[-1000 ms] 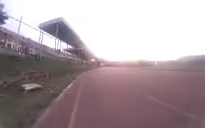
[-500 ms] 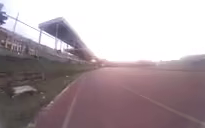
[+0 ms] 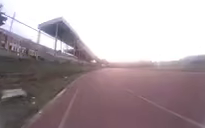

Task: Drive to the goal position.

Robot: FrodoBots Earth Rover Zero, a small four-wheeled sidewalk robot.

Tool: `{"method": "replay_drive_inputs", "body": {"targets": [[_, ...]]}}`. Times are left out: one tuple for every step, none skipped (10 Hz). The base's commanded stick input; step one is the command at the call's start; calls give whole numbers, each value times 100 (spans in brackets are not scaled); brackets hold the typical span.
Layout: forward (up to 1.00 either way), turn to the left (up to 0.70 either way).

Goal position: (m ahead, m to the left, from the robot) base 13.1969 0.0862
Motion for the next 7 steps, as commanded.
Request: {"method": "replay_drive_inputs", "body": {"targets": [[70,21],[70,26],[70,3],[70,0],[70,0],[70,0],[70,0]]}}
